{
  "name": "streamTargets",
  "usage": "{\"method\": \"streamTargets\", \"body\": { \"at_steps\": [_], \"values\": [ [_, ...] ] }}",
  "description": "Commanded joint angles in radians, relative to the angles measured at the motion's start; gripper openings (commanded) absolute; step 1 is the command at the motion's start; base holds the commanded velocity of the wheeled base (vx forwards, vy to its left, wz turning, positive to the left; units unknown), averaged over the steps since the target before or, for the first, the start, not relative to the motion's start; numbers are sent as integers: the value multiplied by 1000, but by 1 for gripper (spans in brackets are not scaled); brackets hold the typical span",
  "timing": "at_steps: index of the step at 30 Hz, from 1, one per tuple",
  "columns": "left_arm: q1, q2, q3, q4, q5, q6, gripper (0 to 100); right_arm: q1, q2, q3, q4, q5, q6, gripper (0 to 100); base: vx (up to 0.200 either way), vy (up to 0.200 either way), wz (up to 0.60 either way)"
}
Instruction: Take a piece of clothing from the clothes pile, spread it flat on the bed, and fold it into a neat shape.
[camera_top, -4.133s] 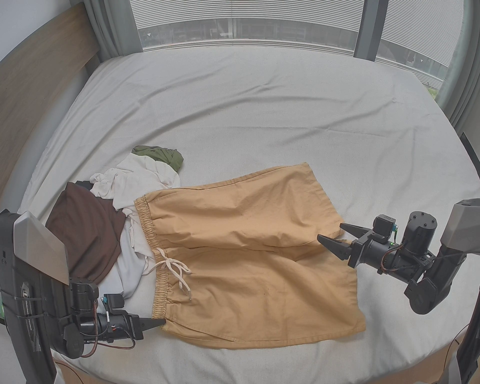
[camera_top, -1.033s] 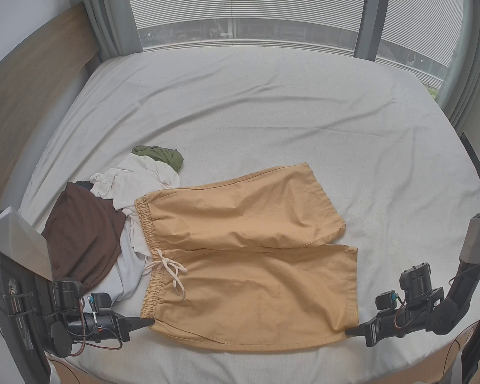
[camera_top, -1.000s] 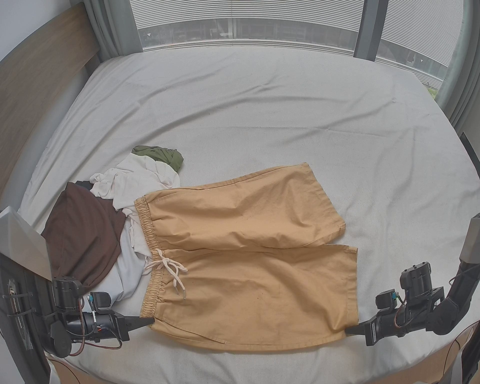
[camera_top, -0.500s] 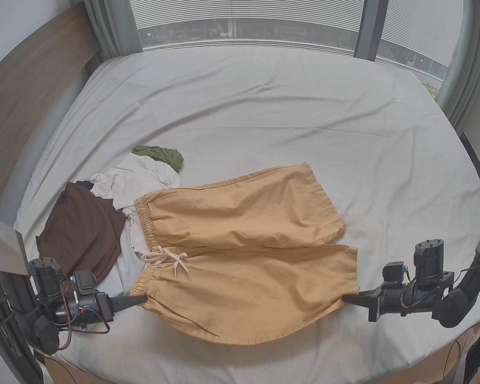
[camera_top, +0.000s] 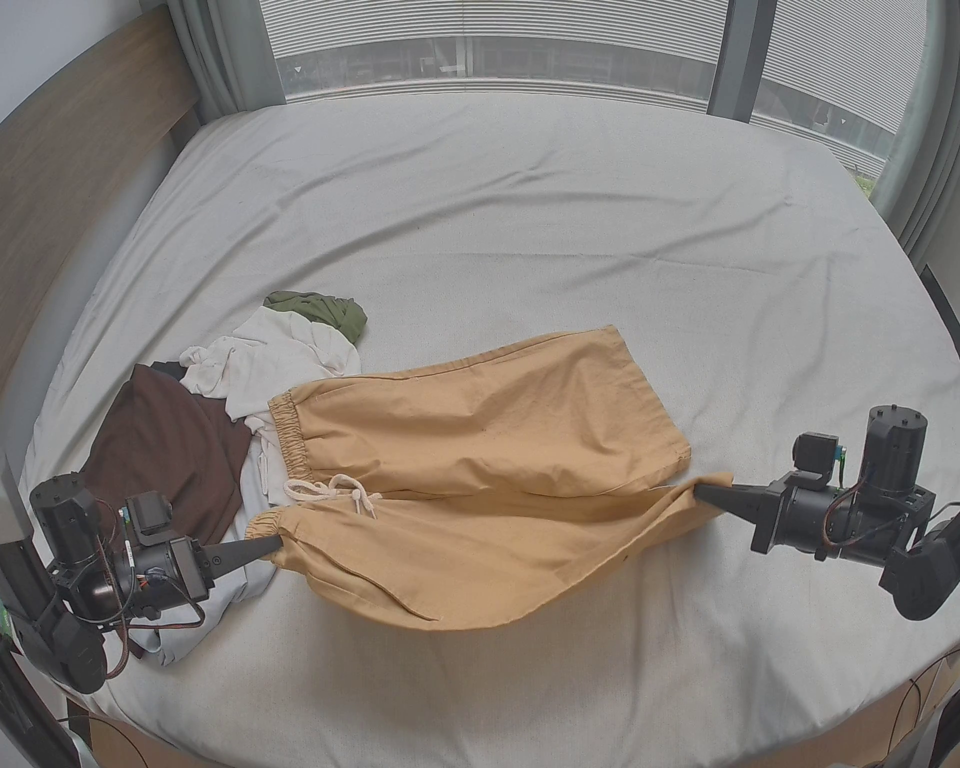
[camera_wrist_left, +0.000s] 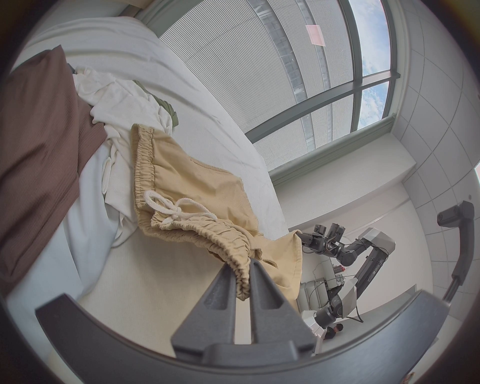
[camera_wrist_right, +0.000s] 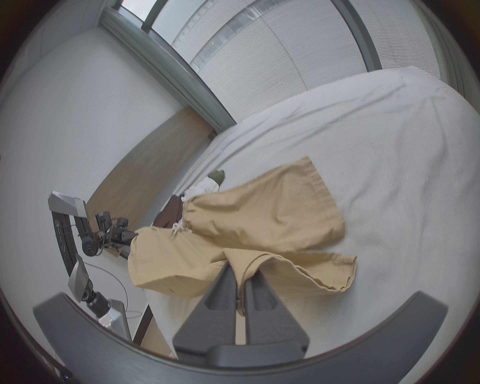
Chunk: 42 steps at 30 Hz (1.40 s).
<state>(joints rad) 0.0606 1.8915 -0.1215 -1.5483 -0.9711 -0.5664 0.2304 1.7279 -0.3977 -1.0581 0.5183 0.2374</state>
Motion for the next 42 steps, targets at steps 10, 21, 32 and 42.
{"method": "streamTargets", "body": {
  "at_steps": [10,21,32,42],
  "values": [
    [30,-114,-26,7,-3,-135,0,-8,-48,-9,-11,-3,11,0,0,0,0],
    [38,-114,-21,10,-5,-141,0,-19,-47,-43,-23,-1,29,0,0,0,0],
    [19,-111,-27,8,3,-141,0,-11,-62,-81,-25,-3,62,0,0,0,0],
    [18,-81,-96,1,51,-138,0,-17,-44,-110,-33,-6,66,0,0,0,0]
  ]
}}
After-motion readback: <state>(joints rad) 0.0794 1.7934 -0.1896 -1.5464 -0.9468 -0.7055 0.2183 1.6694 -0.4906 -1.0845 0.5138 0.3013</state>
